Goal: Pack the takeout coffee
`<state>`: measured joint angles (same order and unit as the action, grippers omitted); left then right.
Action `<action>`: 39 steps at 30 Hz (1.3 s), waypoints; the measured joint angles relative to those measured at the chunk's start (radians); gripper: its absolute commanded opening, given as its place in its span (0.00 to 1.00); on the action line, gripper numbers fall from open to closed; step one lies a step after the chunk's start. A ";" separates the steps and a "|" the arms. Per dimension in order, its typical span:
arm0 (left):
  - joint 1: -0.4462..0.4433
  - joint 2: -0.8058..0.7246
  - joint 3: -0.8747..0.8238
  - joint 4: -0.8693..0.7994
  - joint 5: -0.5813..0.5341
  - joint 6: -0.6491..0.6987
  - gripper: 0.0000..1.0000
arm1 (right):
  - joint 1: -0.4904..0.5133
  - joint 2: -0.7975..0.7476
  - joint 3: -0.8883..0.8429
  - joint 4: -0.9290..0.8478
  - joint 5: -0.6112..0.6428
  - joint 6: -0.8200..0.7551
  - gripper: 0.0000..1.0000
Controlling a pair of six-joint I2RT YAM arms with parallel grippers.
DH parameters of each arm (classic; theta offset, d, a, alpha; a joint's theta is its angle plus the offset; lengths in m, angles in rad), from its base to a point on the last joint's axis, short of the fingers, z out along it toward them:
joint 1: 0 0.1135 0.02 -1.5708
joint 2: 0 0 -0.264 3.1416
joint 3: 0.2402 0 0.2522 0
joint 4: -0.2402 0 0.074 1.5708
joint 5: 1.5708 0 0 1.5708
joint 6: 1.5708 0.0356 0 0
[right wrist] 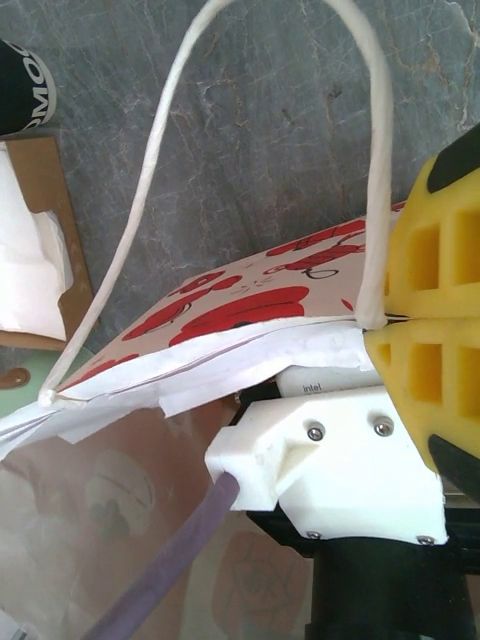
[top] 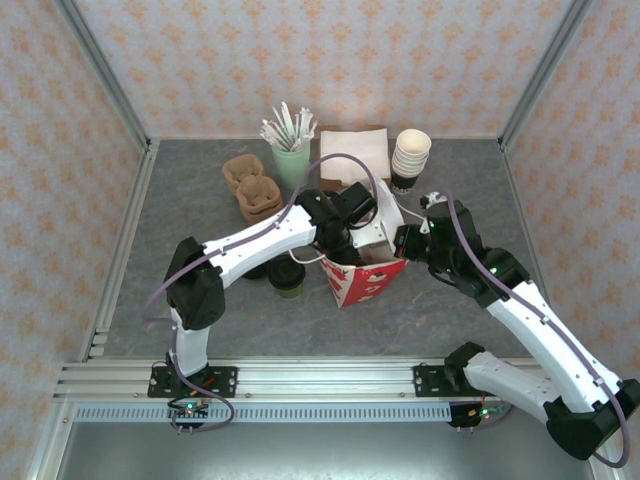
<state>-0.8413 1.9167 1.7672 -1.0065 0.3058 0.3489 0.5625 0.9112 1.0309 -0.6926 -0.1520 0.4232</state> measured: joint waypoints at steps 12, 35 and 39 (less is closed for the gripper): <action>-0.003 -0.093 0.016 0.013 0.005 0.017 0.92 | 0.002 0.004 0.025 -0.108 0.067 0.011 0.00; -0.003 -0.207 0.169 0.159 0.005 -0.214 0.93 | 0.002 0.002 0.037 -0.131 0.132 0.075 0.00; 0.000 -0.288 0.169 0.183 -0.094 -0.280 0.94 | 0.002 0.003 0.037 -0.129 0.135 0.094 0.01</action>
<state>-0.8417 1.6291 1.9362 -0.8230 0.2119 0.0685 0.5644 0.9146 1.0679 -0.8211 -0.0174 0.5171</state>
